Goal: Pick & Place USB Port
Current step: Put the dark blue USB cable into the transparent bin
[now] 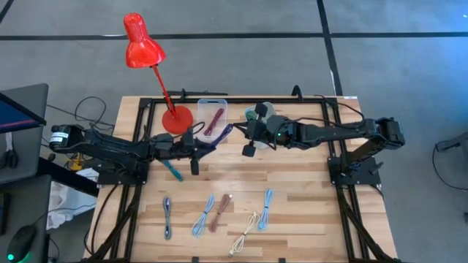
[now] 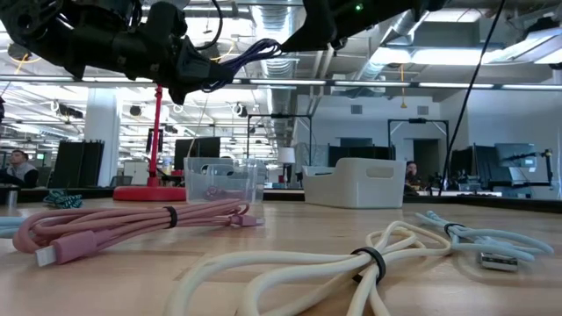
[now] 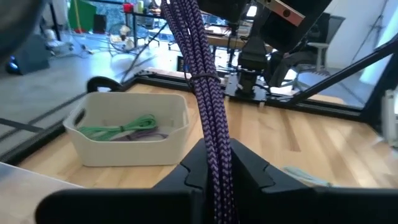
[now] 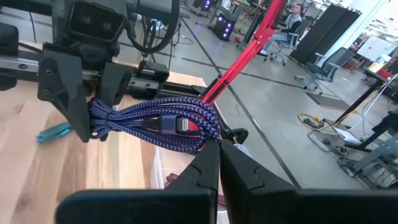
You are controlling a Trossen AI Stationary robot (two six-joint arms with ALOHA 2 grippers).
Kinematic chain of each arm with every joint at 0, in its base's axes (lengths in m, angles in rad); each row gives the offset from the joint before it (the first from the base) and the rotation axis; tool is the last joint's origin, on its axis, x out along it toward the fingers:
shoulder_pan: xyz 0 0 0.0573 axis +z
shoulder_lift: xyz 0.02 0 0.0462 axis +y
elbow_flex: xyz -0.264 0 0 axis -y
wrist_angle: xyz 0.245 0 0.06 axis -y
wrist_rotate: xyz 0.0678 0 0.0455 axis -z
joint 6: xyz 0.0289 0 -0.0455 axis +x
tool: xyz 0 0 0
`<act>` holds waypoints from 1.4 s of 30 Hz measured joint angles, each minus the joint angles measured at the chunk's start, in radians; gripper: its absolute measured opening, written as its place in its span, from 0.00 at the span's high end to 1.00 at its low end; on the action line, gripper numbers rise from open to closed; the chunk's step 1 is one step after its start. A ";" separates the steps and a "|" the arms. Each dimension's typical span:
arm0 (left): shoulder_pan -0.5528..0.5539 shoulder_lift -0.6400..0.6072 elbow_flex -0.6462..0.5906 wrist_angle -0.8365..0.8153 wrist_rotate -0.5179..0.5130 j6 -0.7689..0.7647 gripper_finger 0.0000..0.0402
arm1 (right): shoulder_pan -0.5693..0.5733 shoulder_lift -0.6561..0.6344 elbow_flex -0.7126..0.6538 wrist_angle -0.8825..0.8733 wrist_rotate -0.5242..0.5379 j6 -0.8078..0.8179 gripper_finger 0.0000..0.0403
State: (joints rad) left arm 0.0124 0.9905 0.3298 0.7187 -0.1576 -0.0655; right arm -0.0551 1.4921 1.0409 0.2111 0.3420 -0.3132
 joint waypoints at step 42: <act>0.378 0.000 0.000 -0.048 0.129 0.003 0.92 | 0.199 -0.383 0.000 -0.591 0.026 0.103 0.70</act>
State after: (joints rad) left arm 0.3901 0.9905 0.3294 0.6711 -0.0285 -0.0628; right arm 0.1434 1.1087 1.0405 -0.3797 0.3679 -0.2100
